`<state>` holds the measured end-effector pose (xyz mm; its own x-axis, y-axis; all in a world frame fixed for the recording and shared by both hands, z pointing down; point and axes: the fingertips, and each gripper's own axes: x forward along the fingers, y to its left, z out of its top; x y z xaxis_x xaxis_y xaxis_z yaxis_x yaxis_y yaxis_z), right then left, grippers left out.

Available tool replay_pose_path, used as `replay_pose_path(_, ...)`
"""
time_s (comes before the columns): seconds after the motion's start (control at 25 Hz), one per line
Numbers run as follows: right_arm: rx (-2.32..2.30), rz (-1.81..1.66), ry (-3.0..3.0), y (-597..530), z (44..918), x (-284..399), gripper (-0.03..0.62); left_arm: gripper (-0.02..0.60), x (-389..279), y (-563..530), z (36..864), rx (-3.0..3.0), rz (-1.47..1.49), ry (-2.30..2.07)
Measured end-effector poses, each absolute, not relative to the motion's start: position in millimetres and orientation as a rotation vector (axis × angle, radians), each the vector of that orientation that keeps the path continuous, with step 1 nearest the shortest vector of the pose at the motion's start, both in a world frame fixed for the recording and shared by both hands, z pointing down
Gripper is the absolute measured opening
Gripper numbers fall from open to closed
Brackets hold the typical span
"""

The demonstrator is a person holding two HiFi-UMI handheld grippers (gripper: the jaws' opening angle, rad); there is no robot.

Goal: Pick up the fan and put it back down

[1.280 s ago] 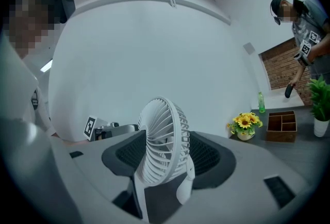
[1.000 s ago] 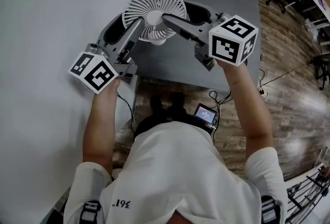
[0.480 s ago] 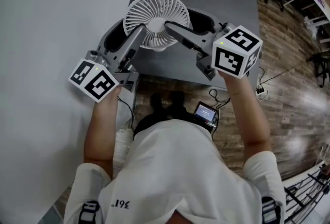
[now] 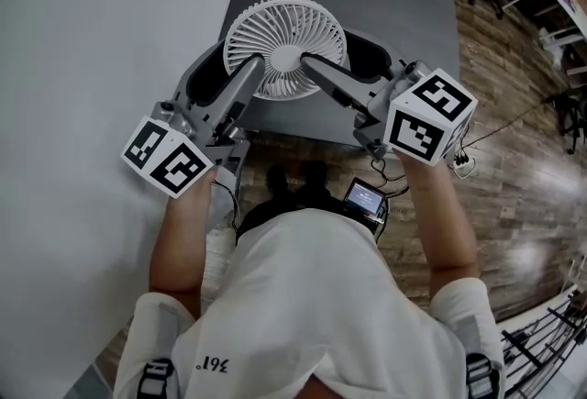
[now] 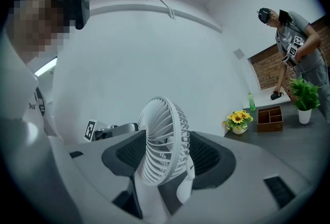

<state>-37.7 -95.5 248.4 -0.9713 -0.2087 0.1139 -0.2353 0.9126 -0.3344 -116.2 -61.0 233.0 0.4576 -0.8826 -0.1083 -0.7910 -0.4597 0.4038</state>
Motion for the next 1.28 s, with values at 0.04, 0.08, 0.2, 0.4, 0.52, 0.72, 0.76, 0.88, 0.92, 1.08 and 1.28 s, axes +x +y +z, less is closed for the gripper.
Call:
replay_pose_path(0.04,0.352,0.542,-3.0,-92,250,-33,0.265,0.253,-112,-58,234,2.418,-0.441,-1.428)
replay_pose_path(0.08,0.355,0.546,-3.001,-89,251,-29,0.265,0.253,-108,-55,235,2.42,-0.443,-1.425)
replay_pose_path(0.2,0.364,0.554,-3.003,-83,254,-19,0.265,0.253,-99,-50,237,2.423,-0.446,-1.415)
replay_pose_path(0.4,0.382,0.571,-3.003,-77,243,-17,0.265,0.253,-98,-45,225,2.426,-0.438,-1.395)
replay_pose_path(0.52,0.398,0.586,-2.998,-78,249,-15,0.264,0.253,-96,-47,231,2.429,-0.438,-1.376)
replay_pose_path(0.72,0.433,0.61,-2.984,-83,270,-10,0.264,0.252,-92,-54,252,2.427,-0.436,-1.34)
replay_pose_path(0.76,0.439,0.622,-2.982,-82,271,-9,0.265,0.252,-91,-54,252,2.426,-0.434,-1.333)
replay_pose_path(0.88,0.455,0.661,-2.975,-82,272,-8,0.264,0.252,-91,-55,251,2.424,-0.434,-1.314)
replay_pose_path(0.92,0.46,0.672,-2.972,-82,272,-8,0.264,0.25,-92,-56,251,2.422,-0.435,-1.308)
replay_pose_path(1.08,0.476,0.698,-2.964,-82,276,-5,0.264,0.249,-90,-56,254,2.417,-0.438,-1.292)
replay_pose_path(1.28,0.502,0.729,-2.954,-81,281,-3,0.264,0.249,-89,-58,257,2.417,-0.443,-1.266)
